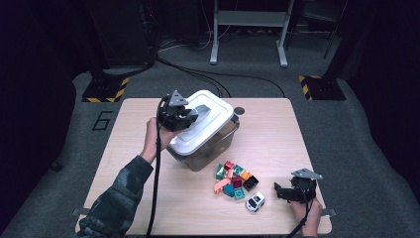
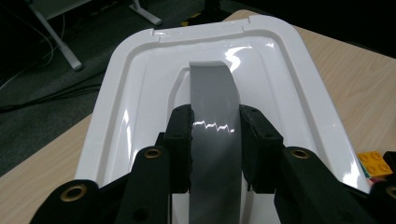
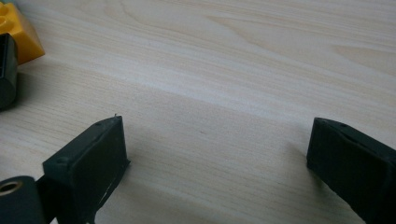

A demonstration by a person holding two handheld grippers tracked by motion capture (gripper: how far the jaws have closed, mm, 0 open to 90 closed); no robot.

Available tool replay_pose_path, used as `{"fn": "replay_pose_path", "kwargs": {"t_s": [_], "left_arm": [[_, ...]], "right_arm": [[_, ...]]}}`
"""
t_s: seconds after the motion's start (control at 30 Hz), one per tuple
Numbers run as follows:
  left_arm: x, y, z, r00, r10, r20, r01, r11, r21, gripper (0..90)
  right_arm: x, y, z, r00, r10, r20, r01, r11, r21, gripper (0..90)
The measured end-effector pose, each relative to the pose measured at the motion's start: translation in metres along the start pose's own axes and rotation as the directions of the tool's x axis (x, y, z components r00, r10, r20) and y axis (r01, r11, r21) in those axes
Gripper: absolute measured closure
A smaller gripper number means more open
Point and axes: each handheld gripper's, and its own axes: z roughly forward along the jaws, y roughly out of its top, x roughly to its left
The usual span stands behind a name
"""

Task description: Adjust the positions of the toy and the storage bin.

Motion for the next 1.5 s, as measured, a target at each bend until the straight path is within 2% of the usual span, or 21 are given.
{"fn": "replay_pose_path", "kwargs": {"t_s": [0.1, 0.13, 0.2, 0.27, 0.37, 0.47, 0.63, 0.73, 0.77, 1.03, 1.07, 1.1, 1.17, 1.23, 1.33, 1.37, 1.4, 1.43, 1.47, 1.5], "left_arm": [[0.005, 0.000, -0.008, 0.9997, 0.002, -0.022, -0.003, 0.9999, -0.011, 66.7], [0.011, -0.001, -0.013, 0.9995, -0.007, -0.030, 0.006, 0.9998, -0.020, 66.7], [0.013, -0.002, -0.015, 0.9991, -0.023, -0.035, 0.022, 0.9994, -0.025, 66.7], [0.022, -0.004, -0.023, 0.9979, -0.021, -0.062, 0.019, 0.9995, -0.025, 66.7], [0.029, -0.005, -0.029, 0.9968, -0.028, -0.075, 0.026, 0.9994, -0.025, 66.7], [0.041, -0.009, -0.038, 0.9926, -0.041, -0.114, 0.038, 0.9989, -0.026, 66.7], [0.054, -0.014, -0.047, 0.9872, -0.050, -0.152, 0.047, 0.9987, -0.022, 66.7], [0.064, -0.020, -0.053, 0.9815, -0.075, -0.176, 0.071, 0.9971, -0.029, 66.7], [0.064, -0.020, -0.053, 0.9815, -0.075, -0.176, 0.071, 0.9971, -0.029, 66.7], [0.085, -0.033, -0.062, 0.9655, -0.145, -0.216, 0.137, 0.9891, -0.054, 66.7], [0.090, -0.037, -0.063, 0.9602, -0.158, -0.230, 0.149, 0.9872, -0.057, 66.7], [0.090, -0.037, -0.063, 0.9602, -0.158, -0.230, 0.149, 0.9872, -0.057, 66.7], [0.097, -0.042, -0.066, 0.9525, -0.176, -0.249, 0.165, 0.9842, -0.063, 66.7], [0.099, -0.043, -0.067, 0.9503, -0.180, -0.254, 0.171, 0.9835, -0.060, 66.7], [0.106, -0.050, -0.068, 0.9384, -0.213, -0.272, 0.203, 0.9769, -0.068, 66.7], [0.106, -0.050, -0.068, 0.9384, -0.213, -0.272, 0.203, 0.9769, -0.068, 66.7], [0.110, -0.054, -0.068, 0.9333, -0.217, -0.286, 0.207, 0.9762, -0.065, 66.8], [0.110, -0.054, -0.068, 0.9333, -0.217, -0.286, 0.207, 0.9762, -0.065, 66.7], [0.114, -0.057, -0.068, 0.9242, -0.239, -0.298, 0.229, 0.9709, -0.071, 66.7], [0.114, -0.057, -0.068, 0.9242, -0.239, -0.298, 0.229, 0.9709, -0.071, 66.7]], "right_arm": [[0.000, 0.000, 0.000, 1.0000, 0.001, 0.000, -0.001, 1.000, 0.001, 4.0], [0.000, 0.000, 0.000, 1.0000, 0.000, 0.000, 0.000, 1.000, 0.000, 4.0], [0.000, 0.000, 0.000, 1.0000, 0.000, 0.001, 0.000, 1.000, 0.000, 4.0], [0.000, 0.000, 0.000, 1.0000, 0.001, 0.000, -0.001, 1.000, 0.001, 4.0], [0.000, 0.000, 0.000, 1.0000, 0.002, 0.000, -0.002, 1.000, 0.001, 4.0], [0.000, 0.000, 0.000, 1.0000, 0.002, 0.001, -0.002, 1.000, 0.001, 4.0], [0.000, 0.000, 0.000, 1.0000, 0.002, 0.001, -0.002, 1.000, 0.001, 4.1], [0.000, 0.000, 0.000, 1.0000, -0.002, 0.001, 0.002, 1.000, 0.002, 4.1], [0.000, 0.000, 0.000, 1.0000, -0.002, 0.001, 0.002, 1.000, 0.002, 4.1], [0.000, 0.000, 0.000, 1.0000, -0.001, 0.001, 0.001, 1.000, 0.002, 4.2], [0.000, 0.000, 0.000, 1.0000, 0.000, 0.001, 0.000, 1.000, 0.002, 4.2], [0.000, 0.000, 0.000, 1.0000, 0.000, 0.001, 0.000, 1.000, 0.002, 4.2], [0.000, 0.000, 0.000, 1.0000, 0.000, 0.001, 0.000, 1.000, 0.002, 4.2], [0.000, 0.000, 0.000, 1.0000, 0.000, 0.002, 0.000, 1.000, 0.002, 4.3], [0.000, 0.000, 0.000, 1.0000, 0.001, 0.002, -0.001, 1.000, 0.002, 4.3], [0.000, 0.000, 0.000, 1.0000, 0.001, 0.002, -0.001, 1.000, 0.002, 4.3], [0.000, 0.000, 0.000, 1.0000, -0.001, 0.002, 0.001, 1.000, 0.001, 4.4], [0.000, 0.000, 0.000, 1.0000, -0.001, 0.002, 0.001, 1.000, 0.001, 4.4], [0.000, 0.000, 0.000, 1.0000, 0.001, 0.002, -0.001, 1.000, 0.002, 4.4], [0.000, 0.000, 0.000, 1.0000, 0.001, 0.002, -0.001, 1.000, 0.002, 4.4]]}}
